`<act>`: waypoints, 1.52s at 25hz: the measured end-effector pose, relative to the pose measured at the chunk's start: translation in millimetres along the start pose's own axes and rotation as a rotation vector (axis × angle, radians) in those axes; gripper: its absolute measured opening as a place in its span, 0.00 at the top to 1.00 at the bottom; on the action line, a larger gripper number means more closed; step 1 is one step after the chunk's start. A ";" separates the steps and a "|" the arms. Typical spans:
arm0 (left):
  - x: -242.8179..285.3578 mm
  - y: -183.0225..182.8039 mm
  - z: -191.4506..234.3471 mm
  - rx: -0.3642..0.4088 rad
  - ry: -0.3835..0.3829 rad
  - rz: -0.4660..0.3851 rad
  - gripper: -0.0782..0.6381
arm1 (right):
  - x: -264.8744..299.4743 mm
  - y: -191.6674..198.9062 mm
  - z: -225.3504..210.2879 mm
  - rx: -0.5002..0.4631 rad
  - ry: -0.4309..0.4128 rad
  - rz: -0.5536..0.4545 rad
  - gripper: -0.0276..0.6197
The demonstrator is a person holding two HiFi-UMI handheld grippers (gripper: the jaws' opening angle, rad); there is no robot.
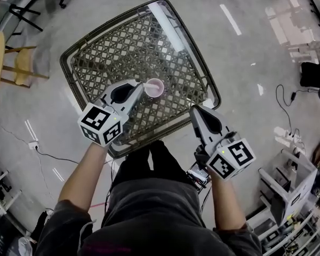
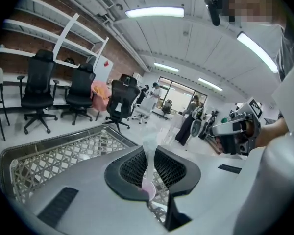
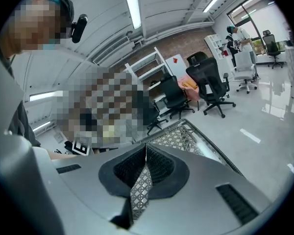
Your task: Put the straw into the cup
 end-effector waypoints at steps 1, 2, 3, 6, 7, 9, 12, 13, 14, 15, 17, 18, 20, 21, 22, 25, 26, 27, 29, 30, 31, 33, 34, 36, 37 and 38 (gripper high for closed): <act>2.2 3.1 2.0 -0.004 0.001 0.004 0.82 | 1.4 2.1 -1.3 0.005 0.004 0.002 0.94; 4.4 6.1 3.5 -0.006 0.002 0.008 0.82 | 2.5 4.2 -2.6 0.009 0.008 0.004 0.94; 6.5 9.2 4.4 -0.008 0.004 0.013 0.82 | 3.5 6.1 -3.6 0.012 0.012 0.007 0.94; 13.5 18.5 6.8 -0.005 0.009 0.036 0.82 | 6.4 10.4 -5.0 0.022 0.017 0.015 0.94; 16.0 21.6 8.0 -0.001 0.010 0.046 0.82 | 7.7 11.7 -5.2 0.025 0.016 0.018 0.94; 20.7 27.4 10.1 0.005 0.011 0.063 0.82 | 9.9 14.9 -5.8 0.030 0.015 0.023 0.94; 26.8 32.8 11.3 0.010 0.017 0.078 0.82 | 10.2 18.6 -7.3 0.038 0.018 0.031 0.94; 28.2 33.5 11.4 0.012 0.019 0.082 0.82 | 9.9 19.2 -7.5 0.040 0.020 0.032 0.94; 29.3 34.0 11.7 0.014 0.021 0.085 0.82 | 9.5 19.7 -7.6 0.042 0.022 0.033 0.94; 30.3 34.5 12.2 0.014 0.023 0.089 0.82 | 9.2 19.9 -7.9 0.045 0.025 0.033 0.94; 32.7 36.5 13.3 0.012 0.025 0.094 0.82 | 8.6 19.9 -8.9 0.051 0.030 0.030 0.94; 34.2 38.2 13.8 0.012 0.026 0.097 0.82 | 8.5 20.1 -9.7 0.053 0.032 0.030 0.94; 36.8 42.4 15.0 0.012 0.027 0.104 0.82 | 8.8 21.5 -11.3 0.055 0.036 0.033 0.94; 38.0 44.6 15.5 0.013 0.028 0.108 0.82 | 9.0 22.6 -12.0 0.056 0.038 0.034 0.94; 39.0 46.5 16.0 0.014 0.030 0.112 0.82 | 9.1 23.6 -12.5 0.058 0.040 0.036 0.94; 41.4 51.6 17.5 0.016 0.035 0.124 0.82 | 9.3 25.3 -12.9 0.063 0.043 0.037 0.94; 42.0 53.4 18.1 0.016 0.036 0.127 0.82 | 9.4 25.8 -12.8 0.064 0.043 0.038 0.94; 42.5 55.2 18.9 0.016 0.036 0.130 0.82 | 9.6 26.4 -12.8 0.064 0.043 0.040 0.94; 43.9 58.6 20.1 0.015 0.035 0.133 0.82 | 9.5 27.9 -13.6 0.064 0.045 0.041 0.94; 44.8 60.2 20.1 0.015 0.035 0.135 0.82 | 8.8 28.9 -14.3 0.065 0.047 0.042 0.94; 45.8 61.8 19.4 0.017 0.035 0.137 0.82 | 7.6 30.3 -15.1 0.065 0.049 0.042 0.94; 47.4 64.9 17.2 0.019 0.035 0.140 0.82 | 5.5 33.5 -16.5 0.068 0.050 0.045 0.94; 48.3 66.2 17.2 0.019 0.035 0.141 0.82 | 5.7 34.6 -16.9 0.070 0.050 0.047 0.94; 50.2 67.8 20.3 0.019 0.039 0.147 0.82 | 9.0 35.3 -16.9 0.073 0.050 0.051 0.94; 51.0 68.2 22.5 0.018 0.042 0.150 0.82 | 11.4 34.9 -16.6 0.073 0.051 0.051 0.94; 51.5 68.4 24.3 0.019 0.044 0.154 0.82 | 13.4 34.4 -16.1 0.072 0.052 0.052 0.94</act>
Point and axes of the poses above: the fingertips, and each gripper's own axes: x forward along the fingers, z to its left, y out of its underside, the point moved 8 cm from there along -x, backward along the fingers, and after that the axes turned 3 degrees about x, right-handed, at the moved point
